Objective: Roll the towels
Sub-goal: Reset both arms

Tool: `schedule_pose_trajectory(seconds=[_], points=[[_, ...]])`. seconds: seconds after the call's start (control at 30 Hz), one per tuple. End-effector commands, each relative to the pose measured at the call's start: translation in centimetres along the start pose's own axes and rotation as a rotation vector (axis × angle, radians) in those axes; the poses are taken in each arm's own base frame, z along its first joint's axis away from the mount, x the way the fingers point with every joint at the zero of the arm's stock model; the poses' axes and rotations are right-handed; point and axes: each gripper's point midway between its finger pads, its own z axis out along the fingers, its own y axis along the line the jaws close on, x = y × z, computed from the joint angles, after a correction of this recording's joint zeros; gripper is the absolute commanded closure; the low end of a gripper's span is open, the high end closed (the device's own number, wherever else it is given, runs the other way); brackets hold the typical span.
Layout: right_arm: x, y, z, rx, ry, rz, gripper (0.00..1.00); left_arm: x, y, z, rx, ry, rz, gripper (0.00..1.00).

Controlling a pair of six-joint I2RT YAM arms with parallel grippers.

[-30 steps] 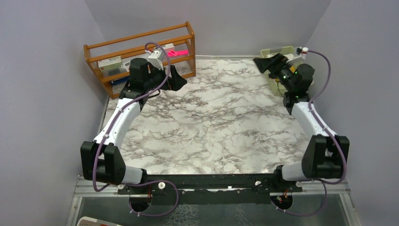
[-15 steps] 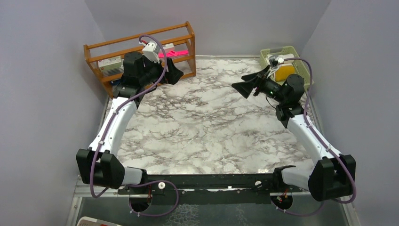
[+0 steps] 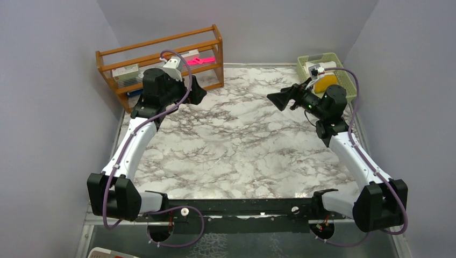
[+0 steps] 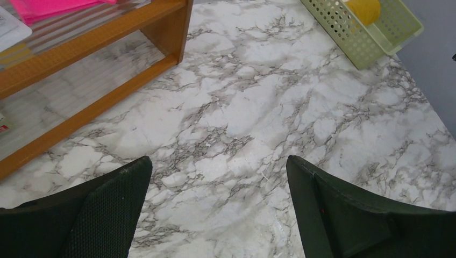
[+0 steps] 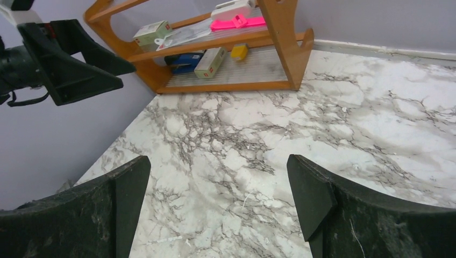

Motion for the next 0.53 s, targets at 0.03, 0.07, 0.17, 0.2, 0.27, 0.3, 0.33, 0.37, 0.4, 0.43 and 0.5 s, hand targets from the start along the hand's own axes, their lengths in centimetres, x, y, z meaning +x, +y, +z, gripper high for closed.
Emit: schedule_pose_trajectory(seconds=[0.03, 0.07, 0.17, 0.2, 0.27, 0.3, 0.33, 0.37, 0.4, 0.43, 0.5], points=[[0.1, -1.3, -0.1, 0.081, -0.001, -0.027, 0.0, -3.1, -0.1, -1.9, -0.041, -0.146, 0.057, 0.01], [0.1, -1.4, -0.2, 0.09, -0.002, -0.03, 0.0, -3.2, -0.2, -2.1, -0.041, -0.155, 0.063, 0.01], [0.0, -1.4, -0.4, 0.094, -0.009, -0.03, 0.0, -3.3, -0.3, -2.4, -0.041, -0.167, 0.072, 0.01], [-0.1, -1.2, -0.5, 0.089, -0.011, -0.031, 0.0, -3.3, -0.4, -2.5, -0.04, -0.168, 0.073, 0.01], [-0.1, -1.0, -0.6, 0.081, -0.011, -0.037, 0.0, -3.2, -0.4, -2.5, -0.041, -0.166, 0.071, 0.01], [-0.2, -1.0, -0.6, 0.083, -0.014, -0.045, 0.0, -3.1, -0.4, -2.5, -0.04, -0.166, 0.071, 0.01], [-0.3, -1.1, -0.7, 0.095, -0.021, -0.049, 0.0, -3.0, -0.4, -2.5, -0.039, -0.166, 0.071, 0.01], [-0.6, -1.4, -0.9, 0.117, -0.034, -0.051, 0.0, -3.1, -0.4, -2.5, -0.038, -0.169, 0.071, 0.01], [-0.8, -1.6, -1.0, 0.139, -0.043, -0.05, 0.0, -3.0, -0.4, -2.5, -0.036, -0.169, 0.07, 0.01], [-1.1, -1.7, -1.2, 0.154, -0.055, -0.057, 0.0, -3.0, -0.5, -2.5, -0.033, -0.17, 0.071, 0.01], [-1.7, -1.7, -1.4, 0.168, -0.071, -0.069, 0.0, -3.3, -0.6, -2.7, -0.029, -0.179, 0.074, 0.01]])
